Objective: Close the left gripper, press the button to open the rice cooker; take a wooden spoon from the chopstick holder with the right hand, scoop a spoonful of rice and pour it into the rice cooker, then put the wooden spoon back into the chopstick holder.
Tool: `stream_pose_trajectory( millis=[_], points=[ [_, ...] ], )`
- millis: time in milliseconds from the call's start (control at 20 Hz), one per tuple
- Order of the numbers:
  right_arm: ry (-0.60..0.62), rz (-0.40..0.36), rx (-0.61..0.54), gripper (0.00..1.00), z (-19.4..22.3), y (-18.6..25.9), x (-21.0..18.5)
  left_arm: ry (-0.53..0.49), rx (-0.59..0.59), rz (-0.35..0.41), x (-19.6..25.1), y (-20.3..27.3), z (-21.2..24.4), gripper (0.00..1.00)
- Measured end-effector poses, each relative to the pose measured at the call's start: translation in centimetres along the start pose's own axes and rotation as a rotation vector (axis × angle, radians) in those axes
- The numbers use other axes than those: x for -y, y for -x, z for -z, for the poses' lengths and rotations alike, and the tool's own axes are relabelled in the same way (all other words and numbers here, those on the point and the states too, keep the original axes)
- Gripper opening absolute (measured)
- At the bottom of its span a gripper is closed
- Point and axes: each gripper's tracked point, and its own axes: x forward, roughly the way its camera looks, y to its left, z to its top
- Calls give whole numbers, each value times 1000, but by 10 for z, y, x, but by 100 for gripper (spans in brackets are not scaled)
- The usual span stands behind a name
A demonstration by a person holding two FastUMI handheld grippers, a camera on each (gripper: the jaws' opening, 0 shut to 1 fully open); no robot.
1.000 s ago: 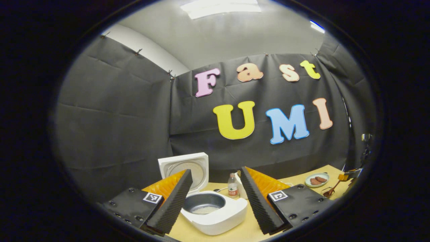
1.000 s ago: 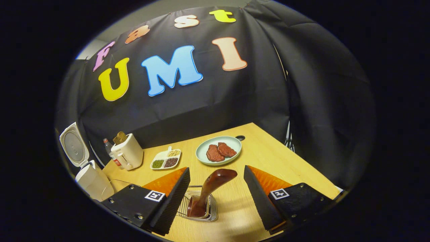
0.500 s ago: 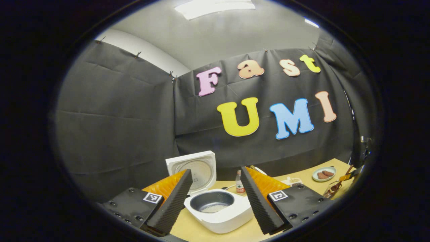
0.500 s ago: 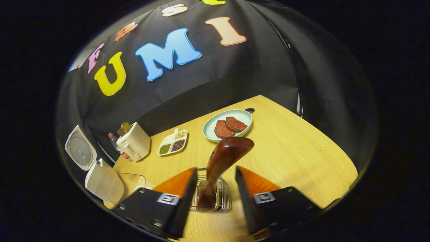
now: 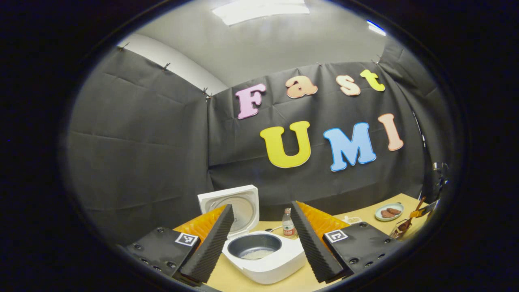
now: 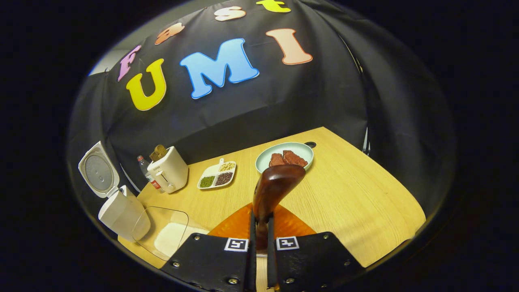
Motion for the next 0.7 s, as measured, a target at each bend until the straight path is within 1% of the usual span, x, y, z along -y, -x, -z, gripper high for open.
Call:
stream_pose_trajectory(
  millis=[100,350,600,700],
  points=[
    [24,-12,37,11,-16,9,-8,13,-2,11,-1,-2,3,97],
    [67,-10,74,11,-41,26,-29,43,-6,42,-6,-8,13,97],
    [100,-28,103,11,-54,38,-57,68,-9,54,-23,-11,25,97],
    [100,-50,117,11,-56,42,-78,80,-17,56,-31,-13,31,97]
  ],
)
